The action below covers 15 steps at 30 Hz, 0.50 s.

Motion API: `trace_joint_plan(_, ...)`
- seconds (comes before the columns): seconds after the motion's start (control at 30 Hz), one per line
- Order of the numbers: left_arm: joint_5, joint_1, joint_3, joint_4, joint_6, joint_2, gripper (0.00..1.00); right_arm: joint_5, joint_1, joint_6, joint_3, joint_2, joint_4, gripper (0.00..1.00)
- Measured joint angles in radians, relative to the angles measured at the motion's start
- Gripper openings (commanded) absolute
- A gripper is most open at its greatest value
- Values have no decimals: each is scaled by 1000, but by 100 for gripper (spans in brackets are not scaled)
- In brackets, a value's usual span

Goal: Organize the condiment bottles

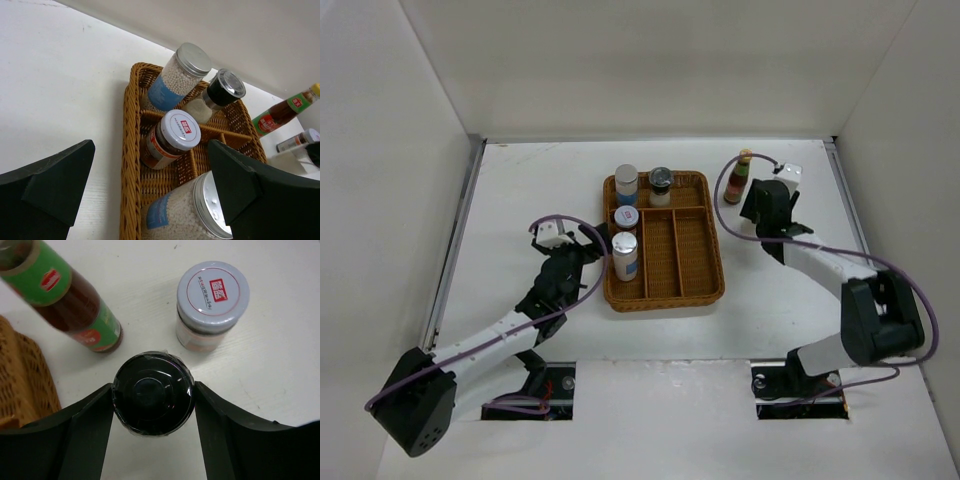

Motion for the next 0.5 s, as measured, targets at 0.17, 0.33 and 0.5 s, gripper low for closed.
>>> trace_joint_plan(0.17, 1, 16, -7, 16, -16, 15, 100, 60, 193, -25, -45, -238, -21, 57)
trace_joint_plan(0.33, 2, 34, -16, 26, -33, 47, 100, 55, 436, -25, -7, -254, 45, 57)
trace_joint_plan(0.5, 3, 40, -16, 31, -44, 66, 100, 14, 520, -27, 57, -101, 60, 58)
